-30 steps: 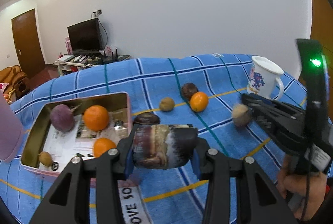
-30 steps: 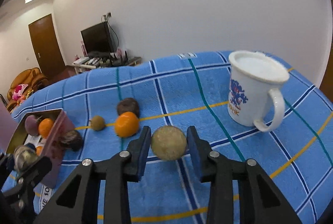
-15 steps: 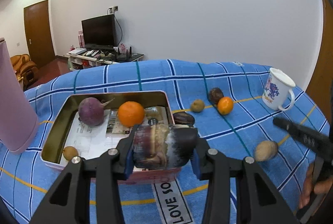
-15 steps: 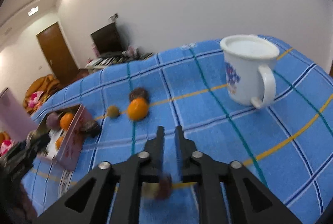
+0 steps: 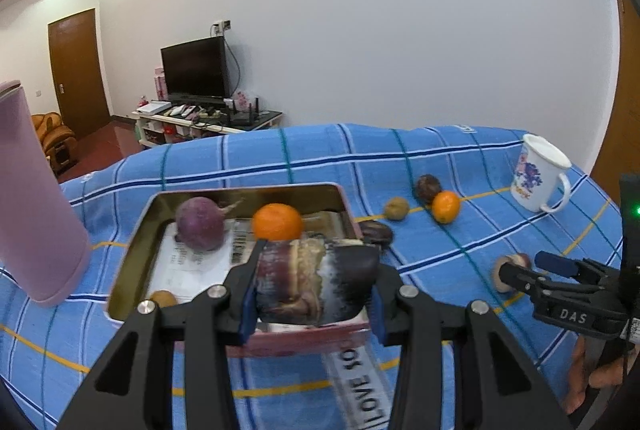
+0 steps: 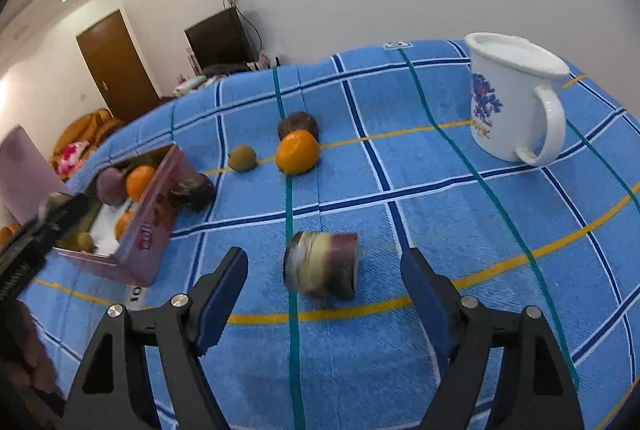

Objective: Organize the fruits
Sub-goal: 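Carry both striped root pieces over the tin and open both tools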

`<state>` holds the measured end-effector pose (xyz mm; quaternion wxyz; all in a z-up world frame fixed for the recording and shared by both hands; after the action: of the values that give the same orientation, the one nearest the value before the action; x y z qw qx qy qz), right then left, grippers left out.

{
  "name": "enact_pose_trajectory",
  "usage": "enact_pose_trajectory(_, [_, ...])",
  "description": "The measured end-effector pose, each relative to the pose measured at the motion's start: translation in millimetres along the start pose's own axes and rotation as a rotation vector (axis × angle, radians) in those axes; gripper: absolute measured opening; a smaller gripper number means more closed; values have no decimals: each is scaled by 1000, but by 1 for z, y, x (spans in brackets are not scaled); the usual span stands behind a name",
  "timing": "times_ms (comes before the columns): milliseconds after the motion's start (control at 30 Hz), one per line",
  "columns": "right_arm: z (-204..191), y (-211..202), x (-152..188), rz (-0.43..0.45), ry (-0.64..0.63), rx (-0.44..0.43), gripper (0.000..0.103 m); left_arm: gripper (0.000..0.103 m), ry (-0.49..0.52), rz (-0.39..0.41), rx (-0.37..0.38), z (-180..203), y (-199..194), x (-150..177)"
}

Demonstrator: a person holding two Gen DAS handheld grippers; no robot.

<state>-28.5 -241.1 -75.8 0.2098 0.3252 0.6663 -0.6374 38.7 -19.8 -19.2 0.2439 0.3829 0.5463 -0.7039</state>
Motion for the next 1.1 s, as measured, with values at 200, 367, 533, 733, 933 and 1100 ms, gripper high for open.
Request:
enact_pose_trajectory(200, [-5, 27, 3, -95, -29, 45, 39, 45, -1, -2, -60, -37, 6, -5])
enact_pose_trajectory(367, [-11, 25, 3, -82, -71, 110, 38, 45, -43, -26, -74, -63, 16, -4])
enact_pose_trajectory(533, [-37, 6, -23, 33, -55, 76, 38, 45, -31, 0, -109, -70, 15, -8])
enact_pose_trajectory(733, [-120, -23, -64, 238, -168, -16, 38, 45, -67, 3, -144, -88, 18, -12])
enact_pose_trajectory(933, [-180, -6, -74, 266, -208, -99, 38, 45, -85, 2, -181, -103, 22, -15])
enact_pose_trajectory(1100, [-201, 14, -72, 264, -211, -105, 38, 44, -91, -8, -220, -114, 29, -14])
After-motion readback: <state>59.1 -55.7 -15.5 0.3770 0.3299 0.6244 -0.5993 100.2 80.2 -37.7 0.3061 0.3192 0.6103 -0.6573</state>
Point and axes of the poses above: each gripper's, at about its wrist camera, not at the fingertips, and y roughly the way its jaws point, z to its right, x to its underside, the point moved 6 cm from there along y, roughly the way its jaws point, and after that the axes turned 6 degrees about -y, right-handed, at the moved point
